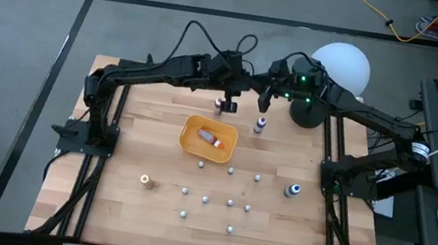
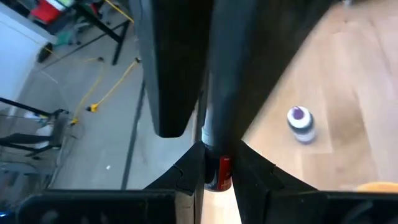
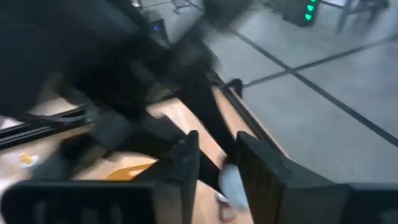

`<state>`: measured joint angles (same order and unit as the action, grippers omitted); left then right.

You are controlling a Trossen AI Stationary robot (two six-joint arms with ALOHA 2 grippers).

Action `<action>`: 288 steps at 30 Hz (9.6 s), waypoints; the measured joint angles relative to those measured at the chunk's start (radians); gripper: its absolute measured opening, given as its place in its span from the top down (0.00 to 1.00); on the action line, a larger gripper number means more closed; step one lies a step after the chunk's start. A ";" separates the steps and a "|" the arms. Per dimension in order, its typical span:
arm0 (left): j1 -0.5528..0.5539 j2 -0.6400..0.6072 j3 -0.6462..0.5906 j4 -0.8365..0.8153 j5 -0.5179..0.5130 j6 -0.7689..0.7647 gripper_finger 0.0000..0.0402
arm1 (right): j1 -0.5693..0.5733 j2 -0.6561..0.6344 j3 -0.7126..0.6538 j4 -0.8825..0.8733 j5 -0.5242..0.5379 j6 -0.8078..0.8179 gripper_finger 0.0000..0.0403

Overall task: Pick & Place food coloring
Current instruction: Adjust the small red food coloring bottle in the yellow bin, then adjust the large orange food coloring bottle in the yellow bin

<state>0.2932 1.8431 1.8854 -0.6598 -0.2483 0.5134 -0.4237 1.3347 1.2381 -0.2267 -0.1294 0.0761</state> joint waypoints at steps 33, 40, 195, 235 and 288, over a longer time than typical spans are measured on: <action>-0.010 -0.009 0.003 0.012 -0.058 0.034 0.85 | -0.004 0.005 -0.007 -0.074 0.058 -0.009 0.59; -0.010 -0.009 0.004 0.014 -0.059 0.032 0.85 | -0.004 0.005 -0.007 -0.071 0.058 -0.025 0.59; 0.179 -0.290 0.129 -0.413 -0.221 -0.317 0.48 | 0.387 0.832 0.489 -0.637 0.111 -0.373 0.71; 0.000 -0.291 -0.473 -0.357 0.204 0.198 0.48 | 0.197 0.005 -0.034 -0.286 0.355 -0.187 0.71; -0.137 0.093 -0.508 -0.032 0.101 0.258 0.49 | 0.153 -0.181 -0.121 -0.175 0.346 -0.290 0.71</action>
<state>0.1561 1.9364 1.3773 -0.6923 -0.1468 0.7711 -0.2707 1.1538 1.1175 -0.4019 0.2161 -0.2142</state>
